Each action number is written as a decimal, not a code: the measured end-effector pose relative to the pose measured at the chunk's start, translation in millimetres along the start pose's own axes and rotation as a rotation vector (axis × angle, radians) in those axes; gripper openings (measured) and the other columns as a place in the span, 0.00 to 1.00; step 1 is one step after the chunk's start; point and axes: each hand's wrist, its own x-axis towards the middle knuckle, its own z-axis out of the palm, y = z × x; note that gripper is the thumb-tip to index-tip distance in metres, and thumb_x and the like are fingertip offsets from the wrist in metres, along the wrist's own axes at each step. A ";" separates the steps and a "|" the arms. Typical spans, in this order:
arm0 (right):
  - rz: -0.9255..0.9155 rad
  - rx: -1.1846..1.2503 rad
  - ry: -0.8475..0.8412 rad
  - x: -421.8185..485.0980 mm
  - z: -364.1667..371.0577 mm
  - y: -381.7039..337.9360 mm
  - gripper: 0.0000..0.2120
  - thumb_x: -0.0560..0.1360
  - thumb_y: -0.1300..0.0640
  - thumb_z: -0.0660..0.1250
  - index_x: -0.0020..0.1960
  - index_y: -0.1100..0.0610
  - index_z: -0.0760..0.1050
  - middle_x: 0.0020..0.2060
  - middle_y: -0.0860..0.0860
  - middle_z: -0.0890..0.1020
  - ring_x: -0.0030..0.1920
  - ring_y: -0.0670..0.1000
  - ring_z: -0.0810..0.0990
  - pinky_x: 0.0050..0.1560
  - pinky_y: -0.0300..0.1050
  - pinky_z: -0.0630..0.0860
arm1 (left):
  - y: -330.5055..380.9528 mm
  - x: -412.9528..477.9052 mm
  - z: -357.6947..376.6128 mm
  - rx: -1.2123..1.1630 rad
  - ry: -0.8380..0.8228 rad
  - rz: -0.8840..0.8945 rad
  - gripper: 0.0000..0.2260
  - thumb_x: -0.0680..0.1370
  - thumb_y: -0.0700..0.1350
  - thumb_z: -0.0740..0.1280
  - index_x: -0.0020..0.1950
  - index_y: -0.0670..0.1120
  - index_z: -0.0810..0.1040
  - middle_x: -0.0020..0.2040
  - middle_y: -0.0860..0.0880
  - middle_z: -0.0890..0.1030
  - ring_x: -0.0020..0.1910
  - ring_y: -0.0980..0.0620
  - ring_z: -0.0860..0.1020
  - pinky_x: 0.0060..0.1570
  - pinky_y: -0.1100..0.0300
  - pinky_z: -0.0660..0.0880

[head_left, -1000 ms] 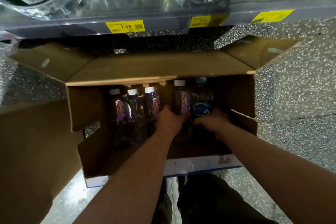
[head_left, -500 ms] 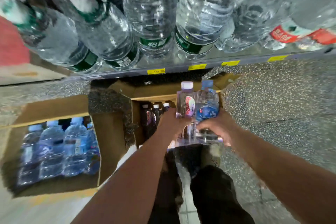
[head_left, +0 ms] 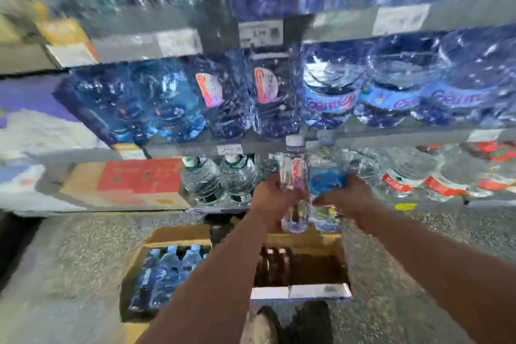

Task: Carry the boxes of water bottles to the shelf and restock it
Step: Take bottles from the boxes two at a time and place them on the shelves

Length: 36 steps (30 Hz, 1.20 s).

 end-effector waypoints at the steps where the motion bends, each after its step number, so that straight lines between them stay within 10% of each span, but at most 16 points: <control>1: -0.051 -0.005 0.018 -16.4 -8.5 -21.4 0.30 0.52 0.58 0.82 0.53 0.57 0.79 0.40 0.53 0.84 0.33 0.50 0.80 0.27 0.34 0.71 | 17.5 -11.1 -8.6 -0.030 0.017 0.048 0.17 0.57 0.55 0.77 0.41 0.50 0.80 0.44 0.46 0.85 0.45 0.47 0.83 0.49 0.51 0.80; 4: -0.152 -0.016 0.030 -61.3 -29.1 -82.2 0.24 0.54 0.59 0.81 0.49 0.57 0.79 0.32 0.51 0.81 0.27 0.48 0.75 0.24 0.35 0.70 | 77.7 -50.1 -36.8 -0.144 0.032 0.207 0.13 0.58 0.46 0.79 0.39 0.49 0.81 0.34 0.53 0.84 0.35 0.57 0.82 0.42 0.59 0.80; 9: -0.413 -0.026 0.071 -126.8 -65.8 -175.2 0.29 0.49 0.52 0.83 0.48 0.51 0.76 0.43 0.50 0.83 0.46 0.52 0.82 0.37 0.41 0.75 | 176.3 -116.7 -78.7 -0.155 0.143 0.414 0.05 0.70 0.38 0.75 0.41 0.45 0.82 0.26 0.59 0.79 0.27 0.65 0.76 0.31 0.71 0.71; 19: -0.676 0.008 0.090 -265.7 -134.2 -331.5 0.17 0.62 0.63 0.80 0.46 0.55 0.78 0.35 0.49 0.81 0.23 0.40 0.77 0.20 0.30 0.68 | 334.6 -222.2 -149.4 -0.168 0.257 0.727 0.07 0.68 0.37 0.76 0.35 0.44 0.79 0.27 0.55 0.79 0.28 0.60 0.76 0.34 0.67 0.70; 25: -0.845 -0.093 0.202 -309.1 -143.0 -410.6 0.29 0.53 0.55 0.82 0.51 0.55 0.75 0.45 0.53 0.83 0.44 0.53 0.82 0.45 0.46 0.80 | 398.3 -253.7 -192.9 -0.175 0.264 0.834 0.09 0.66 0.45 0.75 0.41 0.43 0.80 0.35 0.51 0.83 0.35 0.54 0.81 0.40 0.60 0.79; 36: -1.016 -0.069 0.255 -307.3 -110.1 -551.3 0.41 0.48 0.47 0.81 0.59 0.55 0.74 0.52 0.50 0.82 0.51 0.52 0.81 0.53 0.48 0.78 | 481.8 -226.5 -292.4 -0.277 0.355 0.966 0.07 0.69 0.37 0.74 0.46 0.42 0.83 0.35 0.53 0.83 0.30 0.62 0.80 0.30 0.71 0.73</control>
